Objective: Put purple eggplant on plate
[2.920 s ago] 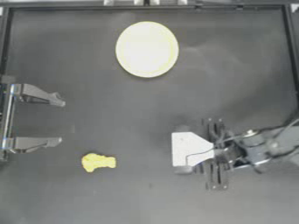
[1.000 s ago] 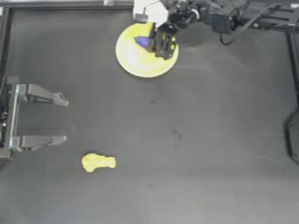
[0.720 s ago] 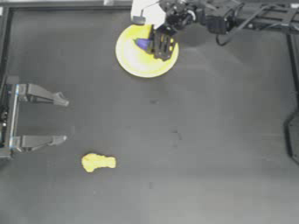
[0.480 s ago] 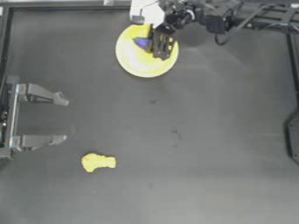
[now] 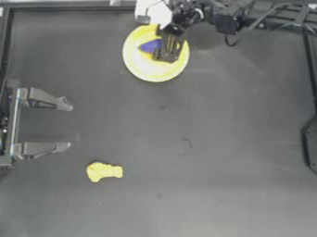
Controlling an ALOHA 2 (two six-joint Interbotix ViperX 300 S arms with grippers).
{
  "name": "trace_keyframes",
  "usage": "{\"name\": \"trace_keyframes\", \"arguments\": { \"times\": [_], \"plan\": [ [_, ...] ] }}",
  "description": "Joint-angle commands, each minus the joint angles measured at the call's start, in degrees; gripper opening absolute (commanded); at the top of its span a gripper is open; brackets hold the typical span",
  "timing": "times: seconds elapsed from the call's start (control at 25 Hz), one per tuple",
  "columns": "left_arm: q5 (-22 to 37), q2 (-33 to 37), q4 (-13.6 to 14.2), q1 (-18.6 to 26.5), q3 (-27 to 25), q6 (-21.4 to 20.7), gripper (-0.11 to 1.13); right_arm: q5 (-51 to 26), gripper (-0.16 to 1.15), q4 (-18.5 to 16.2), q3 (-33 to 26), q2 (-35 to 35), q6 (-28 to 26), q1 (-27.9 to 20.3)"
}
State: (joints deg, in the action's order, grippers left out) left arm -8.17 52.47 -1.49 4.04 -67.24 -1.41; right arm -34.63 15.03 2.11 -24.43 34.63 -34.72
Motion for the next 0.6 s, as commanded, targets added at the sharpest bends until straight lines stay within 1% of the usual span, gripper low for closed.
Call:
{"name": "trace_keyframes", "arguments": {
  "times": [0.04,0.24,0.4,0.6],
  "plan": [
    [-0.53,-0.97,-0.09,0.26,0.7,0.0,1.03,-1.05,1.01,0.26,-1.14,4.66,-0.26,0.09],
    [-0.53,-0.97,-0.09,0.26,0.7,0.0,1.03,-0.88,1.01,1.58,0.97,10.72,0.18,1.41],
    [-0.53,-0.97,-0.09,0.26,0.7,0.0,1.03,-0.7,1.01,1.85,4.39,16.44,0.26,3.96],
    [-0.18,-0.79,0.0,0.26,0.88,-0.18,1.03,3.52,1.01,3.6,12.57,25.31,0.18,8.53]
  ]
}}
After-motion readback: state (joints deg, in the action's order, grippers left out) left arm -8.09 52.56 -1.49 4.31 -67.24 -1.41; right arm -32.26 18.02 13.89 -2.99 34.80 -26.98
